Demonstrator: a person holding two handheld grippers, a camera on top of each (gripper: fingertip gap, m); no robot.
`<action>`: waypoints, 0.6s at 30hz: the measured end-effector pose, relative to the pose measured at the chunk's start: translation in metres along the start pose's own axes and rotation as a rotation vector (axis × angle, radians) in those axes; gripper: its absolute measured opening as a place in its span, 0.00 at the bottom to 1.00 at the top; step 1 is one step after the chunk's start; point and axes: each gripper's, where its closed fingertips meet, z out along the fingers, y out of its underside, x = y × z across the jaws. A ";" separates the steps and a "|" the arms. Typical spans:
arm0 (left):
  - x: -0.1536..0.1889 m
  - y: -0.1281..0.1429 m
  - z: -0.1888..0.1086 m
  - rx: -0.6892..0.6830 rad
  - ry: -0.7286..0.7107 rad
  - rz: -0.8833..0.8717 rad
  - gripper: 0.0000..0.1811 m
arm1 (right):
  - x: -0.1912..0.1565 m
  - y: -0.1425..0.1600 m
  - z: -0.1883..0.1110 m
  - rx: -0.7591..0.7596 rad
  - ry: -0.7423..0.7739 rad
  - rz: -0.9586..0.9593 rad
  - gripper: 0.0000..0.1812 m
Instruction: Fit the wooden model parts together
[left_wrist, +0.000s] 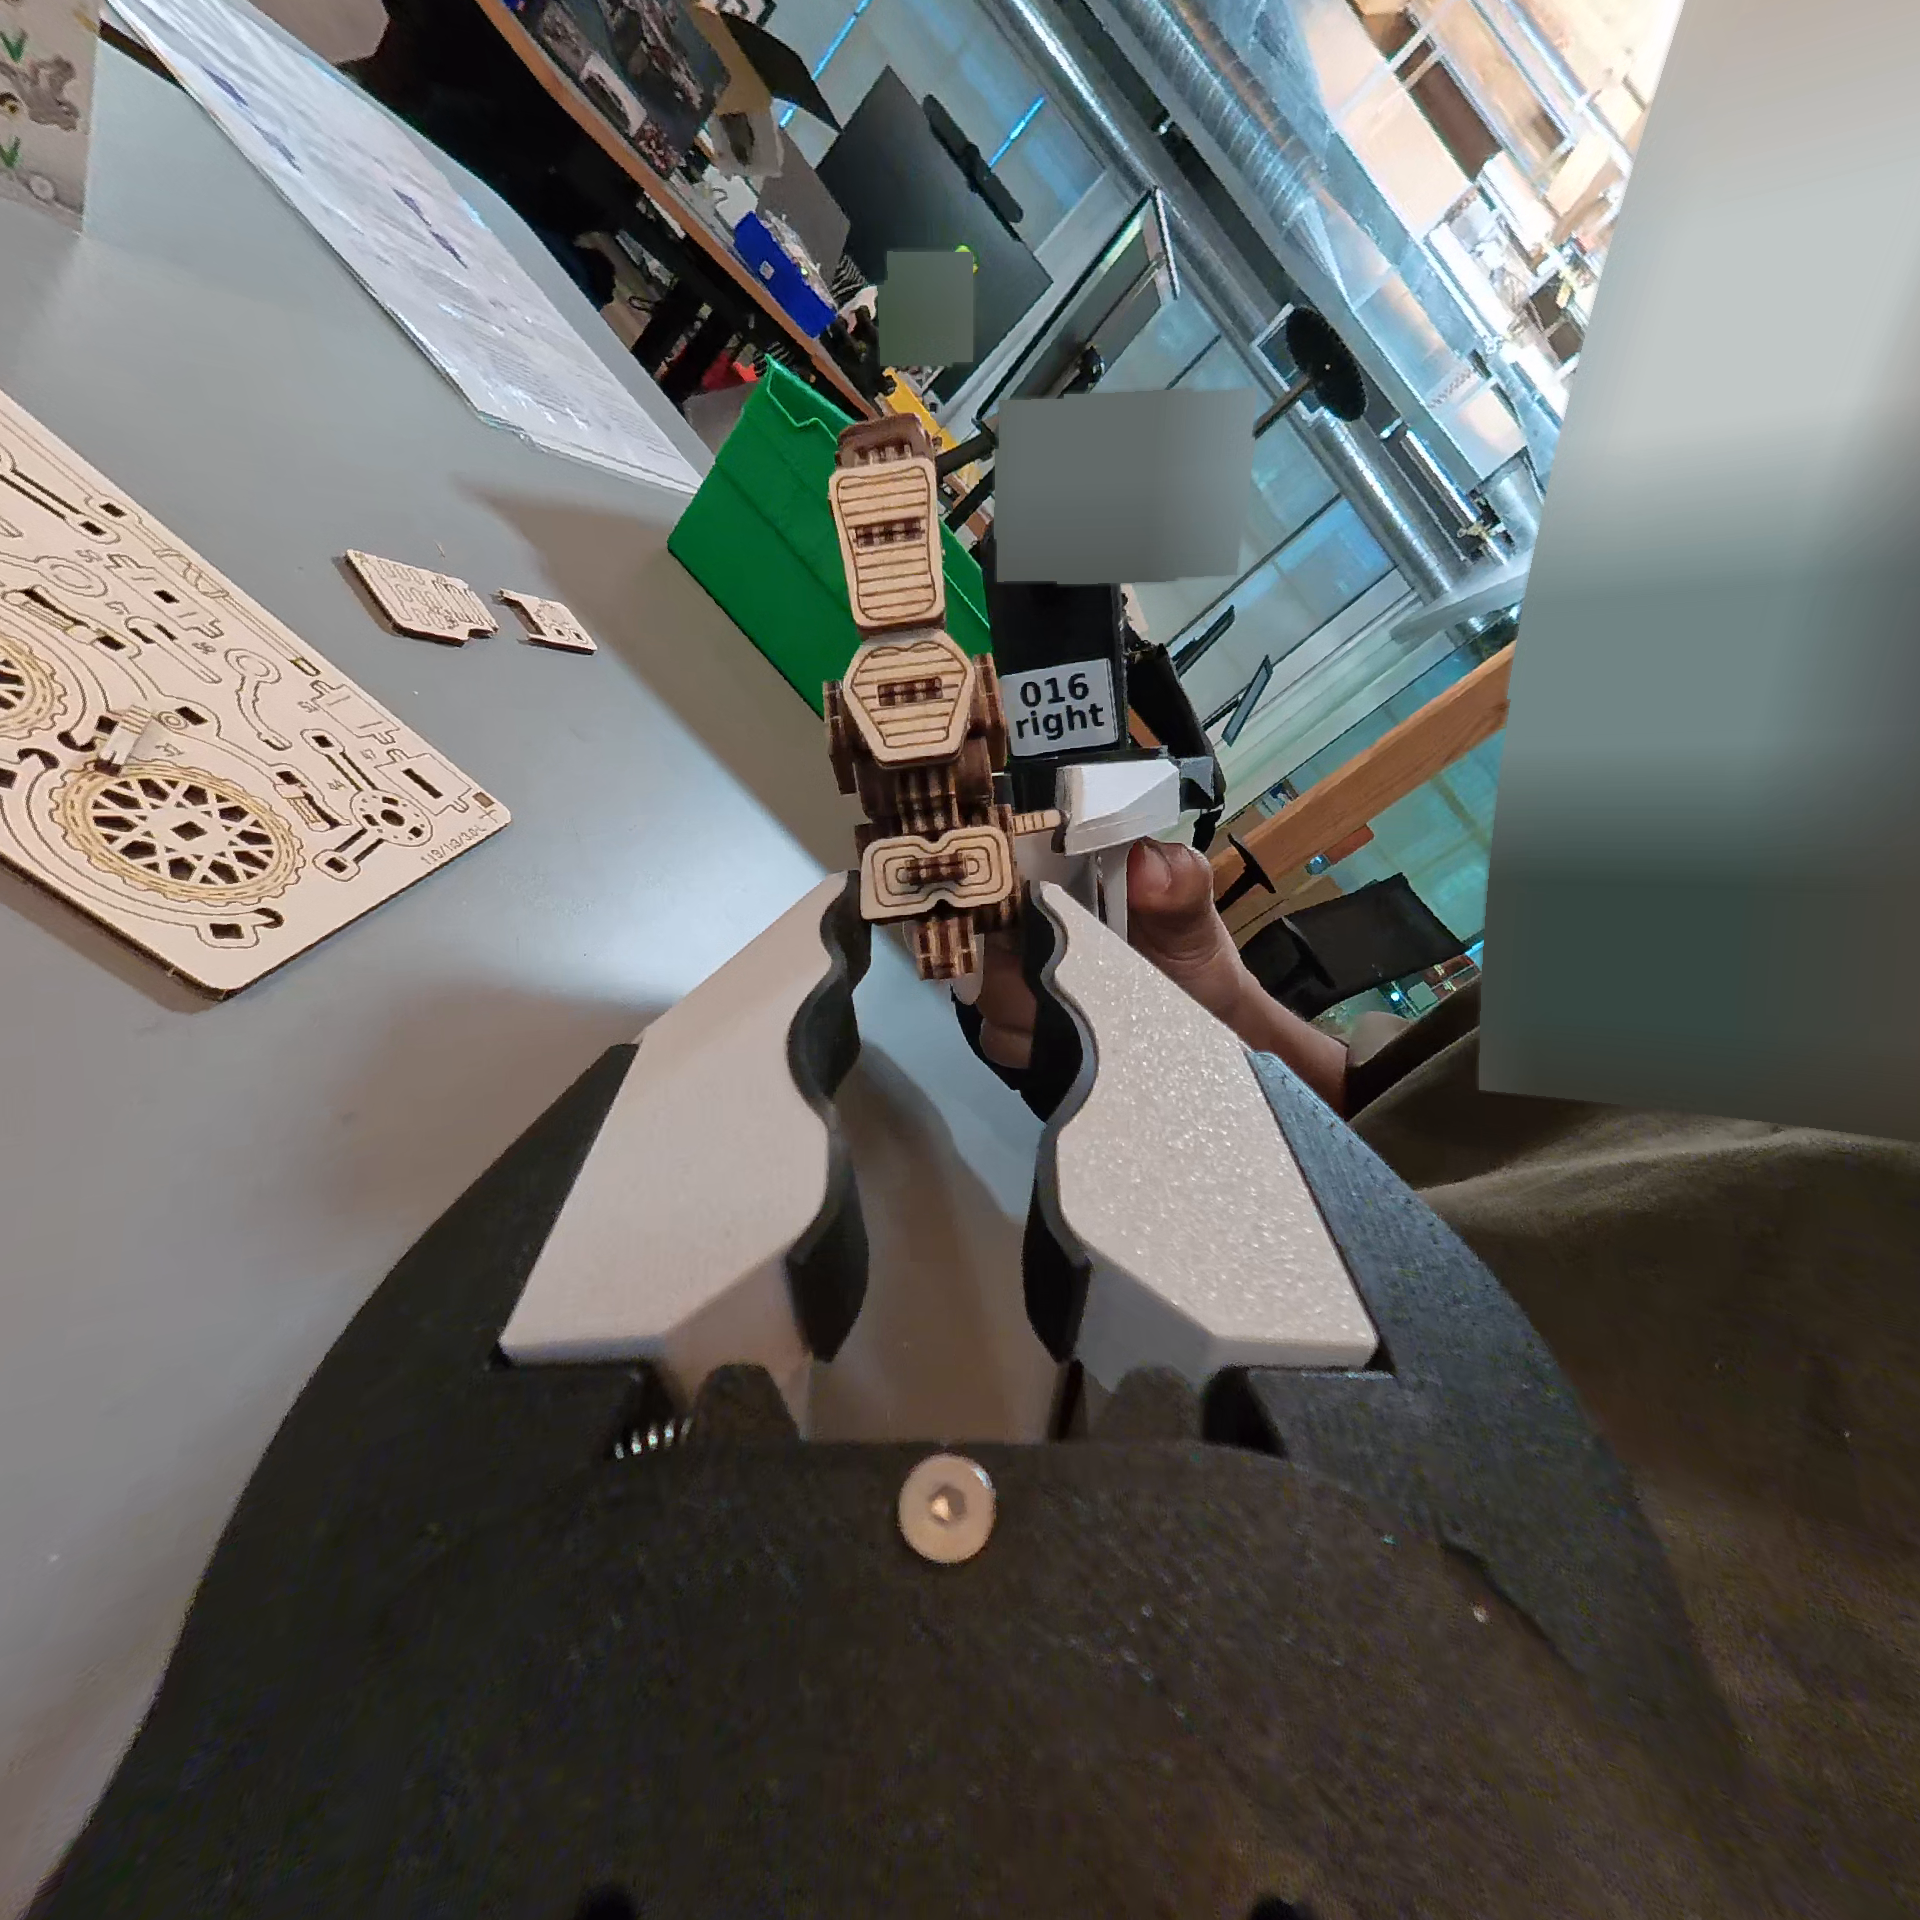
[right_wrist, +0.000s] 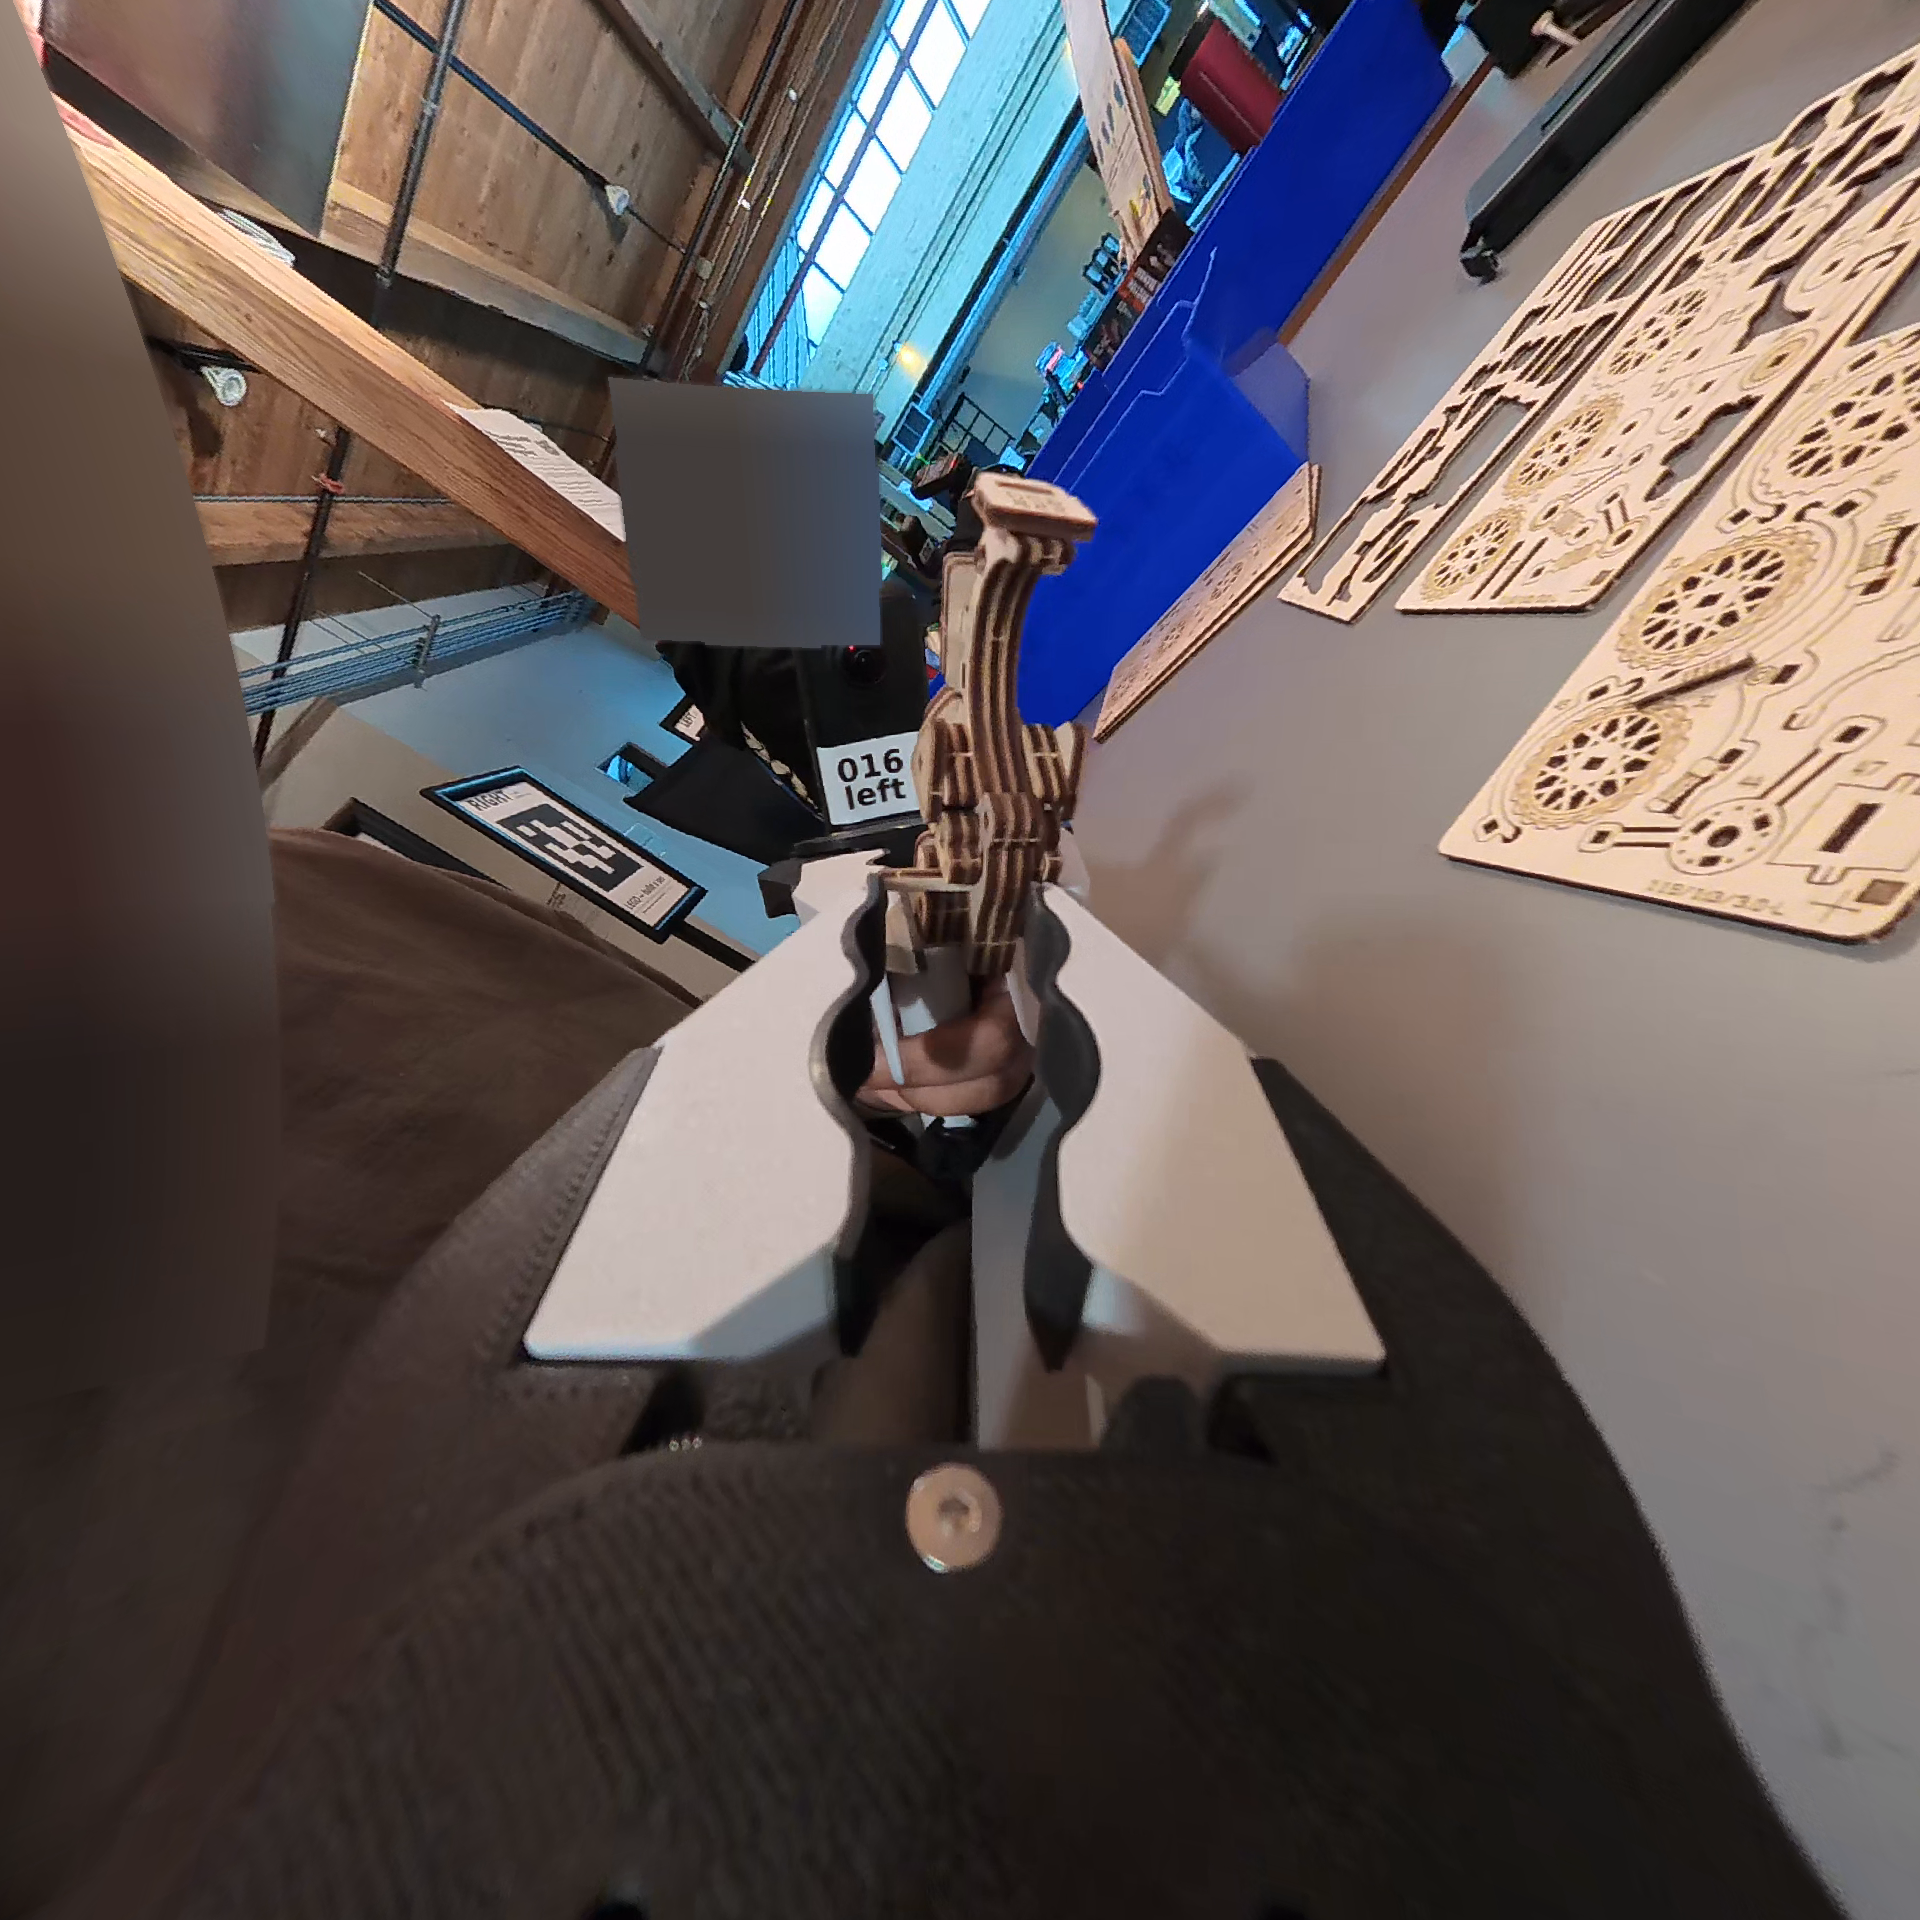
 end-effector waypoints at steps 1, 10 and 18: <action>0.000 0.000 0.000 -0.002 -0.001 0.003 0.15 | 0.000 0.000 0.000 0.000 -0.003 0.005 0.13; 0.008 -0.005 0.001 0.015 0.016 0.013 0.14 | -0.002 -0.005 -0.005 0.000 0.070 -0.112 0.04; 0.000 -0.010 -0.005 0.042 0.010 -0.019 0.14 | -0.009 -0.005 -0.003 0.004 0.034 -0.100 0.17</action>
